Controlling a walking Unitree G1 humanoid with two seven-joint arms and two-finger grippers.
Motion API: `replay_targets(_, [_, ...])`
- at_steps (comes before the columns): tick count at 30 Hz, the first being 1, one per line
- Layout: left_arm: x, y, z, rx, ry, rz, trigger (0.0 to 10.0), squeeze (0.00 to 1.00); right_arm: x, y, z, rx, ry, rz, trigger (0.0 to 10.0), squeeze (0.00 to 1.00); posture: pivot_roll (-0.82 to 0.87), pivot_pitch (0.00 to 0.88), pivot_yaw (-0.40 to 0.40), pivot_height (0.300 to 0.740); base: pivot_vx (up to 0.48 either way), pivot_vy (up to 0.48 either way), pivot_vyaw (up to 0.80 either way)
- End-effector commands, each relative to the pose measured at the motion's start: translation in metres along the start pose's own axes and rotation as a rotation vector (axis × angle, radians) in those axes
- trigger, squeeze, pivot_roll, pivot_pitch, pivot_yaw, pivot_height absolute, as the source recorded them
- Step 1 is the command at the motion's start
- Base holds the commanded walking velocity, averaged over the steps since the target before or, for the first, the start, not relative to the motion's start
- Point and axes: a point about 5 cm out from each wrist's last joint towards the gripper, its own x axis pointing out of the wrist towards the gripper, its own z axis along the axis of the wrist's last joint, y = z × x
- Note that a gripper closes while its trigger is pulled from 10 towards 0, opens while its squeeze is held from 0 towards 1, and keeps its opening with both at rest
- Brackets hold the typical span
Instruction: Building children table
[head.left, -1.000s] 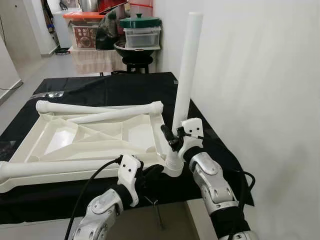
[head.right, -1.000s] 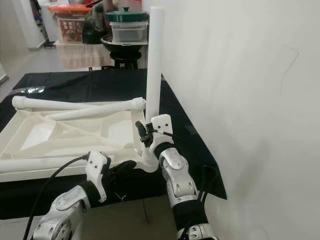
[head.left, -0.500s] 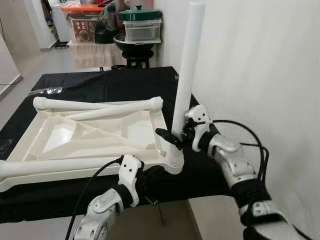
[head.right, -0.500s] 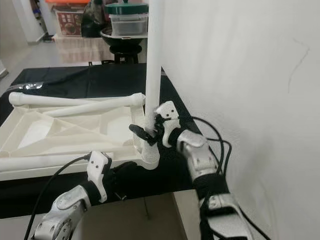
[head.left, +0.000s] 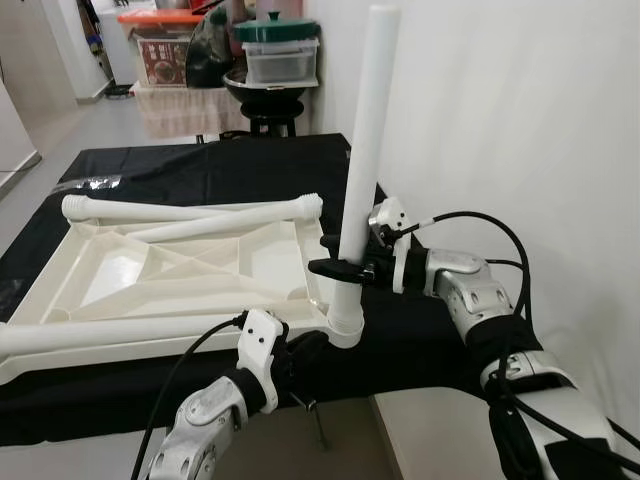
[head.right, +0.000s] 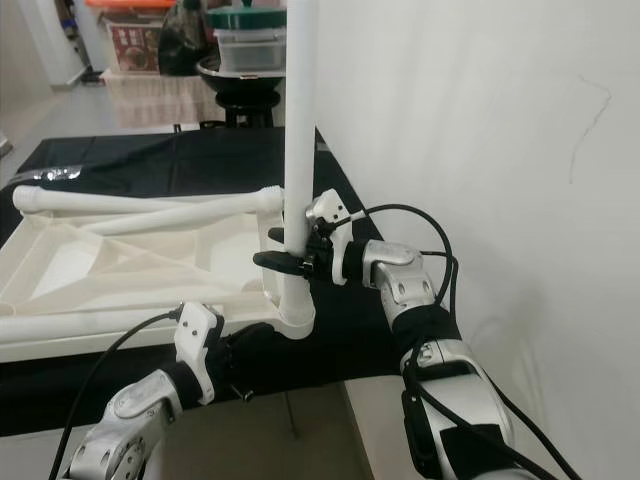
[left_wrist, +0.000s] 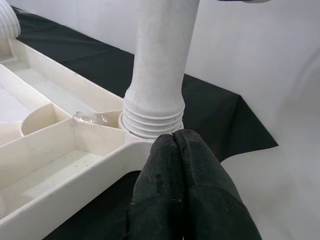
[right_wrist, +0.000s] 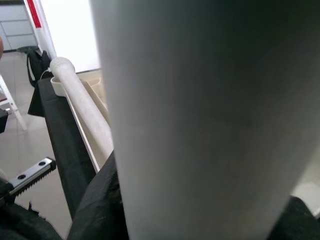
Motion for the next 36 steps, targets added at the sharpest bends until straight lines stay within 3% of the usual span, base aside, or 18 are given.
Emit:
replay_targets(1, [0.000,0.000,-0.002,-0.001,0.007,0.003,10.0,0.00,0.005,0.003,-0.003,0.008,0.003,0.023,0.0,0.00,-0.05,0.000,-0.039,0.740,0.000,0.000,0.00])
replay_targets(7, [0.000,-0.001,-0.002,-0.003,0.005,0.002,10.0,0.00,-0.002,-0.002,-0.007,0.025,-0.030,-0.051,0.0,0.00,-0.06,0.000,-0.034,0.740,0.000,0.000,0.00])
replay_targets(8, [0.000,-0.001,-0.001,-0.002,0.004,0.002,10.0,0.00,-0.009,-0.002,-0.018,0.028,-0.015,-0.156,0.0,0.00,-0.05,0.000,-0.038,0.740,0.000,0.000,0.00])
replay_targets(12, [-0.001,-0.001,-0.001,-0.001,0.003,0.002,10.0,0.00,-0.012,-0.001,-0.024,0.027,0.006,-0.207,0.0,0.00,-0.05,0.000,-0.038,0.740,0.000,0.000,0.00])
replay_targets(13, [-0.002,0.000,0.000,-0.008,-0.001,0.004,10.0,0.00,0.005,0.010,-0.054,0.162,0.016,-0.559,0.0,0.00,-0.11,0.000,-0.031,0.740,0.000,0.000,0.00])
replay_targets(14, [-0.003,0.001,0.000,-0.014,-0.005,0.005,10.0,0.00,0.022,0.035,-0.079,0.227,0.100,-0.680,0.0,0.00,-0.10,0.000,-0.019,0.740,0.000,0.000,0.00])
replay_targets(15, [-0.002,0.001,0.001,-0.019,-0.006,0.001,10.0,0.00,0.038,0.058,-0.089,0.263,0.102,-0.715,0.0,0.00,-0.07,0.000,-0.024,0.740,0.000,0.000,0.00])
replay_targets(17, [-0.002,0.001,0.001,-0.019,-0.006,0.001,10.0,0.00,0.038,0.058,-0.089,0.263,0.102,-0.715,0.0,0.00,-0.07,0.000,-0.024,0.740,0.000,0.000,0.00])
replay_targets(18, [-0.001,0.001,0.001,-0.007,0.002,-0.005,10.0,0.00,0.050,0.069,-0.085,0.177,0.107,-0.697,0.0,0.00,-0.07,0.000,-0.012,0.740,0.000,0.000,0.00])
replay_targets(20, [-0.001,0.001,0.000,0.007,0.008,-0.004,10.0,0.00,0.055,0.070,-0.079,0.142,0.085,-0.643,0.0,0.00,-0.08,0.000,-0.010,0.740,0.000,0.000,0.00])
replay_targets(25, [-0.002,0.004,0.000,0.001,0.003,0.009,10.0,0.00,0.053,0.057,-0.078,0.129,0.087,-0.645,0.0,0.00,-0.07,0.000,-0.024,0.740,0.000,0.000,0.00])
replay_targets(26, [-0.001,0.005,0.001,0.000,-0.003,0.015,10.0,0.00,0.050,0.053,-0.077,0.121,0.087,-0.660,10.0,0.00,-0.08,0.000,-0.023,0.740,0.000,0.000,0.00])
replay_targets(31, [0.000,0.005,0.001,-0.001,-0.004,0.019,10.0,0.00,0.049,0.054,-0.070,0.101,0.073,-0.660,10.0,0.00,-0.08,0.000,-0.021,0.740,0.000,0.000,0.00])
replay_targets(32, [0.000,0.005,0.001,-0.001,-0.004,0.019,10.0,0.00,0.048,0.054,-0.067,0.092,0.058,-0.645,10.0,1.00,-0.08,0.000,-0.021,0.740,0.000,0.000,0.00])
replay_targets(36, [0.001,0.006,0.001,-0.002,-0.002,0.017,10.0,0.00,0.048,0.049,-0.054,0.082,0.011,-0.579,10.0,1.00,-0.08,0.000,-0.021,0.740,0.000,0.000,0.00])
